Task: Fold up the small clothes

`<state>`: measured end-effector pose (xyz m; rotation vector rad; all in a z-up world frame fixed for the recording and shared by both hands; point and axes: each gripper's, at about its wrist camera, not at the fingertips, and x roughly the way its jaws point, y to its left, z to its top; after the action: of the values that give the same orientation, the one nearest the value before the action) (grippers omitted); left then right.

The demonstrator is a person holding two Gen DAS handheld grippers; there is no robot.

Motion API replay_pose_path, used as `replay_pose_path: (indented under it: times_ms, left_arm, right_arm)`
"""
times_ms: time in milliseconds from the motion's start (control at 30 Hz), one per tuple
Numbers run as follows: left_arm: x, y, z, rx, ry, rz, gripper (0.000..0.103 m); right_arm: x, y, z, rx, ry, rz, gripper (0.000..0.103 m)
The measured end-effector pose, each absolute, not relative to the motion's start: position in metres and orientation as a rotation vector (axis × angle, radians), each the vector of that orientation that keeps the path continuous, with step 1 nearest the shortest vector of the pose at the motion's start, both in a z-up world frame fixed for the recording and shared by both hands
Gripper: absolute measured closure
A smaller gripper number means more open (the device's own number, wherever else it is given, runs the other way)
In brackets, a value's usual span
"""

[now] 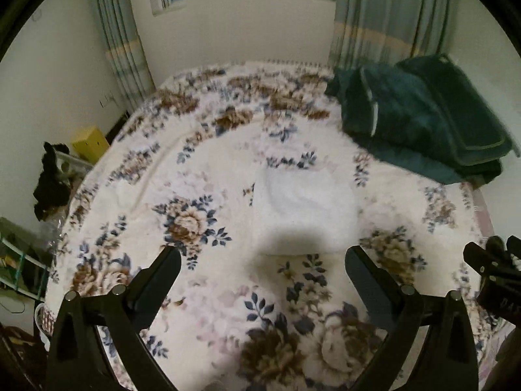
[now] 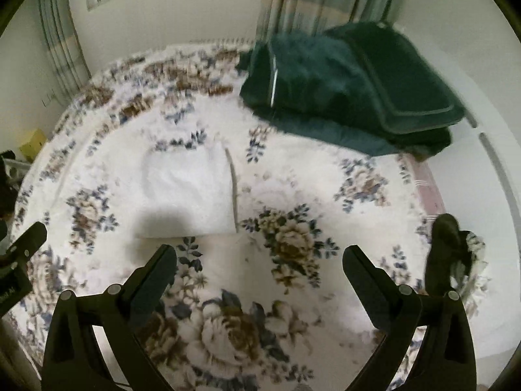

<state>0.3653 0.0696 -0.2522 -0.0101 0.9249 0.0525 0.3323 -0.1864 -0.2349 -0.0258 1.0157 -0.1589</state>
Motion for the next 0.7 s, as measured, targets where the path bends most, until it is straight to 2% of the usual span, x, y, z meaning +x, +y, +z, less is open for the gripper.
replay_pose_path:
  times_ms: [300, 700]
  left_arm:
    - [0.265, 0.059, -0.150, -0.033, 0.815, 0.038, 0.000]
    - [0.189, 0.046, -0.081, -0.009, 0.698, 0.019, 0.000]
  right_arm:
    - [0.208, -0.185, -0.106, -0.058, 0.868, -0.141, 0.000]
    - [0.112, -0.190, -0.018, -0.036, 0.761, -0.123, 0.000]
